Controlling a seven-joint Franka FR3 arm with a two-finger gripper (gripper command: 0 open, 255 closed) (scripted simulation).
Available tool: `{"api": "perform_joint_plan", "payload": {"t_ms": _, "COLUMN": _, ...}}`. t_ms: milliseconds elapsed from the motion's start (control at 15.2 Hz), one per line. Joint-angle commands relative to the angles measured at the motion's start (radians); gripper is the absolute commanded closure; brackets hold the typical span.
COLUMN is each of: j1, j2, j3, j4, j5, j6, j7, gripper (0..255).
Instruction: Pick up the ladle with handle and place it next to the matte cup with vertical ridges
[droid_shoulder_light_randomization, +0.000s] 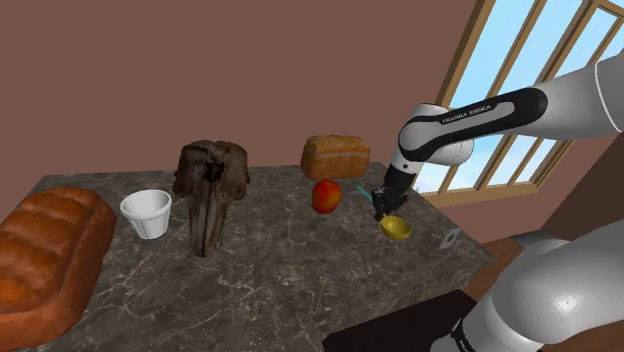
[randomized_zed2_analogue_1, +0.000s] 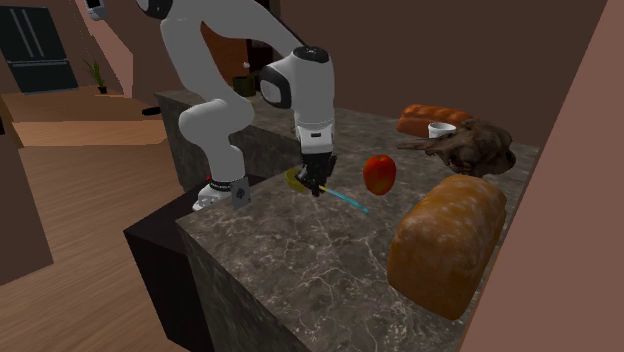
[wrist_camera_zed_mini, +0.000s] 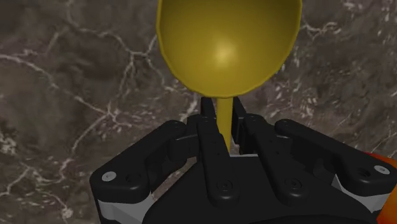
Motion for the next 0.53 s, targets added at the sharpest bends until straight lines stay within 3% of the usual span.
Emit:
{"api": "perform_joint_plan", "payload": {"t_ms": 0, "j1": -0.003, "j2": -0.017, "j3": 0.002, "j4": 0.014, "j5": -0.005, "j6": -0.031, "j7": 0.006, "gripper": 255}}
{"api": "perform_joint_plan", "payload": {"t_ms": 462, "j1": -0.009, "j2": -0.074, "j3": 0.009, "j4": 0.071, "j5": -0.018, "j6": -0.143, "j7": 0.029, "gripper": 255}}
